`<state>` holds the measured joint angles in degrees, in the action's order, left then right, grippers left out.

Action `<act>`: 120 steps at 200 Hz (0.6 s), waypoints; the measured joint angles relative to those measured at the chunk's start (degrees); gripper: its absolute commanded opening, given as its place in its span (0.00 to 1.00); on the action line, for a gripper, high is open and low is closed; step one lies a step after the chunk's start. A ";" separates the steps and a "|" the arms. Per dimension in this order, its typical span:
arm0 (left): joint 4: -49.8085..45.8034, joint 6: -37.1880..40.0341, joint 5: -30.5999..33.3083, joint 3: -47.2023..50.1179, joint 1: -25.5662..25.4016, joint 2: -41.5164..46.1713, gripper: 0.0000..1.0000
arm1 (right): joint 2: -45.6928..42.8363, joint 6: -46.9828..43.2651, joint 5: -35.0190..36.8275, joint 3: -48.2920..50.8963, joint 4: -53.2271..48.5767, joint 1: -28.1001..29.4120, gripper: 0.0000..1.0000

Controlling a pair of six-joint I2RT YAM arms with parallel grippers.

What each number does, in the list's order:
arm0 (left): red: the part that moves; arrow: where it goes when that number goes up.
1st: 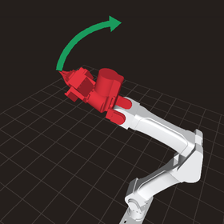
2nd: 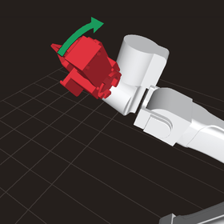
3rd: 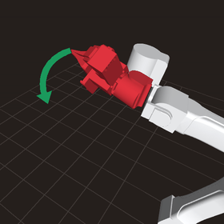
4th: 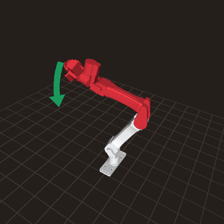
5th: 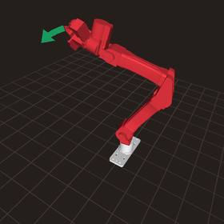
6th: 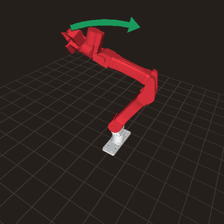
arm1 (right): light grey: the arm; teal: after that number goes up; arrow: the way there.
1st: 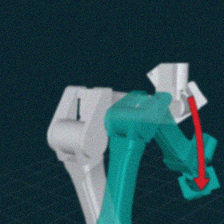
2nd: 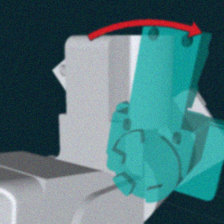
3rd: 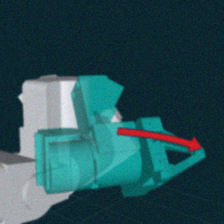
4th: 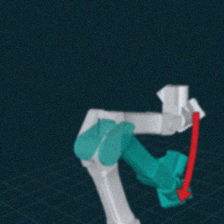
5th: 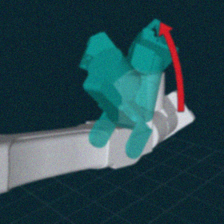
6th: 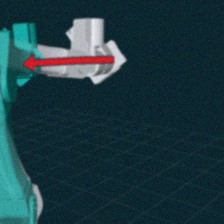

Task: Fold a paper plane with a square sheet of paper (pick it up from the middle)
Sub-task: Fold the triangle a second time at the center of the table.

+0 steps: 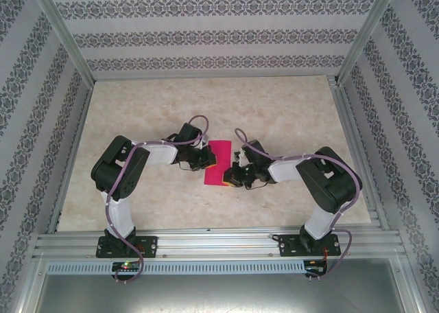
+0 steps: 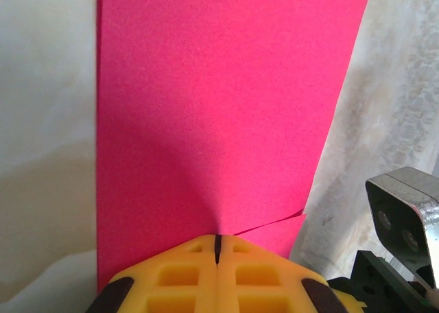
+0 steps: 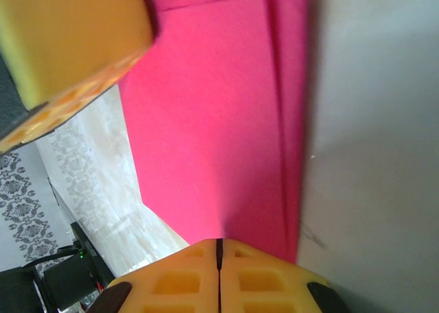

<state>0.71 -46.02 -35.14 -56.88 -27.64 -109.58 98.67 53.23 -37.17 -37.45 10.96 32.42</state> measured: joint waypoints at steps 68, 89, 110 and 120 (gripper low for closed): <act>-0.02 0.00 0.00 -0.04 0.00 0.00 0.03 | -4.68 -0.04 0.72 2.36 -4.85 -0.46 0.07; -0.02 0.00 0.00 -0.04 0.00 0.00 0.03 | -6.32 -0.31 0.90 1.95 -6.84 -0.46 0.07; -0.02 -0.02 0.00 -0.04 0.00 0.00 0.03 | -6.23 -0.63 0.90 -0.17 -7.93 -0.46 0.07; -0.02 0.00 0.00 -0.04 0.00 0.00 0.03 | -5.88 -0.66 0.92 -1.42 -7.93 -0.46 0.07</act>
<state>0.69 -46.02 -35.14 -56.93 -27.64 -109.58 92.79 52.58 -36.25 -38.87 3.03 31.97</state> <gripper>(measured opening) 0.064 0.069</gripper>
